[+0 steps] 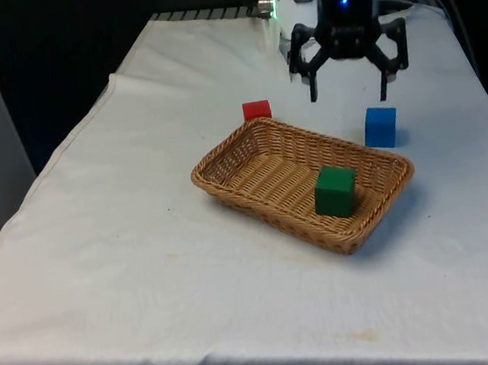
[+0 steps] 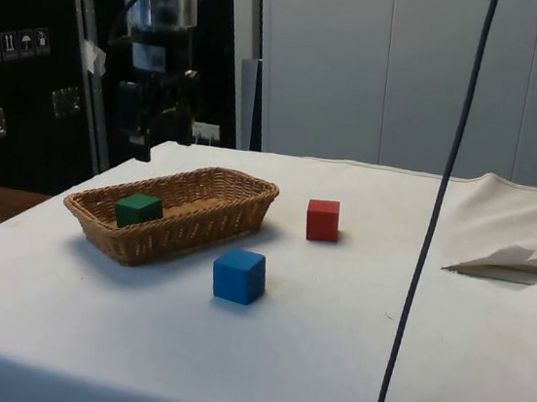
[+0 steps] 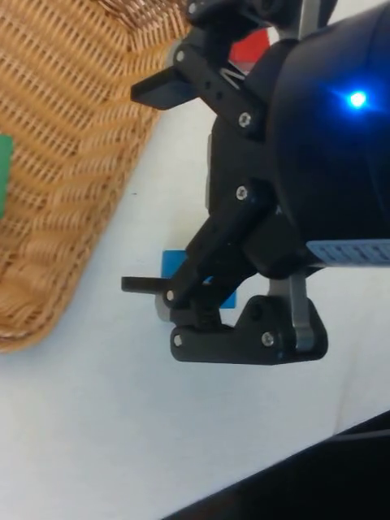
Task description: Pick up exactly two blocks and place them into the basket.
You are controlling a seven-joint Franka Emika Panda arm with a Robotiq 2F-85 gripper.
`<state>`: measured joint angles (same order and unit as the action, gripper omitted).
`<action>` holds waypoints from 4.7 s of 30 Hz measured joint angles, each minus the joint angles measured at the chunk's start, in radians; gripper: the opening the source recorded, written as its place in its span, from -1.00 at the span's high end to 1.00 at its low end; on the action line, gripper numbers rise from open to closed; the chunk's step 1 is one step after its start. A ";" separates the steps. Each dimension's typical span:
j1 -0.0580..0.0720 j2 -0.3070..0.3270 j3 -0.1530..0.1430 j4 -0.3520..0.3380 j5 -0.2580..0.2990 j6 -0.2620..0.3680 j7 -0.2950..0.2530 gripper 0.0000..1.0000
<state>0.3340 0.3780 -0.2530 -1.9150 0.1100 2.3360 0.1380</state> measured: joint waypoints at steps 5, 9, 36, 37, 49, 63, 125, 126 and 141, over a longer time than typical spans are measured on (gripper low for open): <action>0.005 -0.040 0.017 -0.045 -0.021 0.000 0.028 -1.00; 0.007 -0.071 0.033 -0.085 -0.032 0.001 0.046 -1.00; 0.009 -0.135 0.107 -0.354 -0.032 0.163 0.134 -1.00; 0.009 -0.136 0.114 -0.371 -0.026 0.182 0.139 -1.00; 0.009 -0.127 0.155 -0.446 0.027 0.287 0.146 -1.00; 0.009 -0.063 0.172 -0.440 0.027 0.341 0.164 -1.00; -0.003 -0.154 0.097 -0.396 0.018 0.217 0.063 0.98; -0.004 -0.156 0.092 -0.391 0.018 0.210 0.056 0.98; -0.011 -0.165 0.030 -0.325 0.018 0.136 -0.045 0.98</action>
<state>0.3230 0.2130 -0.2230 -2.2400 0.1280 2.4720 0.0930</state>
